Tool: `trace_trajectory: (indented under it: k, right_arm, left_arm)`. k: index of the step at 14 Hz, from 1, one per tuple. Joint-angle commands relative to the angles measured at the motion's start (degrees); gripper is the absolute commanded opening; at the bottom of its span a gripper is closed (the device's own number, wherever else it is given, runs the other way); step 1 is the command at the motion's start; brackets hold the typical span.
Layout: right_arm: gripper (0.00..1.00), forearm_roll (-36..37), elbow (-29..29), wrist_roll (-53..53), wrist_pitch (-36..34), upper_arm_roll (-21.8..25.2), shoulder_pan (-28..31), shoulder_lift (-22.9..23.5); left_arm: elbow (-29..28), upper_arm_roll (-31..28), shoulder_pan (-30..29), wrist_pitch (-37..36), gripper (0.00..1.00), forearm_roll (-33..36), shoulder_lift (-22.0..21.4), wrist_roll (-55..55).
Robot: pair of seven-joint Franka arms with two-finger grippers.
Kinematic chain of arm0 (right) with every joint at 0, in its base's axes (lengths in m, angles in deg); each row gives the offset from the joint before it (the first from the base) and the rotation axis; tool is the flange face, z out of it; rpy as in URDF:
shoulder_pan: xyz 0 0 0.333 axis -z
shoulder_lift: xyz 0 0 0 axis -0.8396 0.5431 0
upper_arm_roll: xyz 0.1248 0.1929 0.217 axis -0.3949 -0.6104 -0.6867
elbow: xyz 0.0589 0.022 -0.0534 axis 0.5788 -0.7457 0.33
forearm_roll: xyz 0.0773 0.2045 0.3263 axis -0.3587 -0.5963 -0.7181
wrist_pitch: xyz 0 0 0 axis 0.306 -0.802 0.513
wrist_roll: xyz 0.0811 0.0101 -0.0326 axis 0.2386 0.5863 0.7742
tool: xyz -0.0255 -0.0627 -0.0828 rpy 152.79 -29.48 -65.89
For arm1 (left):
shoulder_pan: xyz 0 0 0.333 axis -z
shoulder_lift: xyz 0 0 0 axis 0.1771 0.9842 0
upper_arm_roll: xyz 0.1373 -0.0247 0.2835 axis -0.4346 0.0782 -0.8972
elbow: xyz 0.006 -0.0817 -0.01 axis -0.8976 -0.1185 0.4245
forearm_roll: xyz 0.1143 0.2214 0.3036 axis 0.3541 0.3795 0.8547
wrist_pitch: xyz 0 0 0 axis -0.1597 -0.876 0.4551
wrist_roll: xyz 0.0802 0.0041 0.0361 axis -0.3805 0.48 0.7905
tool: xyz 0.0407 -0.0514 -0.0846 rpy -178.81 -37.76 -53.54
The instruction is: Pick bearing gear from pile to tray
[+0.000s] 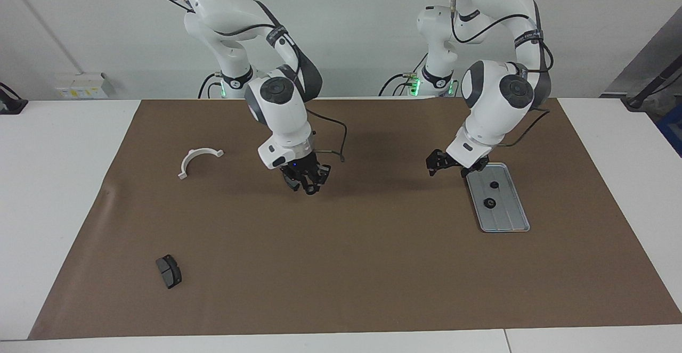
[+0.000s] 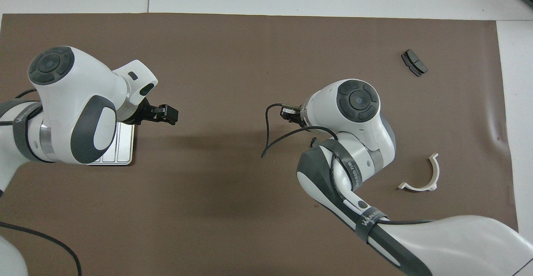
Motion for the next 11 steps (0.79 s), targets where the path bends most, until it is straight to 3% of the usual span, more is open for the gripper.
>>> trace_trajectory:
  k: [1,5,6,7,9,11]
  right_arm:
    - [0.0,2.53,1.37,-8.35,7.29,-0.68,-3.83,5.48]
    - [0.0,12.71,2.17,-18.29,11.01,-0.67,-7.46,11.2]
    - [0.05,14.13,2.17,-18.75,10.31,-0.67,-7.28,11.21]
    - [0.2,14.23,2.17,-18.75,10.22,-0.67,-7.28,11.21]
    - [1.0,14.32,2.25,-18.93,9.87,-0.67,-7.28,11.12]
    - [1.0,14.58,2.78,-18.84,7.77,-0.59,-7.19,10.08]
  left_arm:
    - [-1.59,-0.29,0.5,1.25,1.0,0.79,-1.46,1.04]
    - [-1.67,-0.11,2.25,3.61,1.0,0.79,-1.29,5.95]
    - [-1.76,-0.11,3.91,5.45,1.0,0.79,-1.11,9.19]
    - [-1.33,-0.11,4.71,6.08,0.92,0.79,-0.76,12.09]
    - [0.16,-0.03,5.77,6.35,0.85,0.27,-0.14,15.01]
    - [4.8,-0.03,7.43,5.65,0.83,0.09,3.44,21.05]
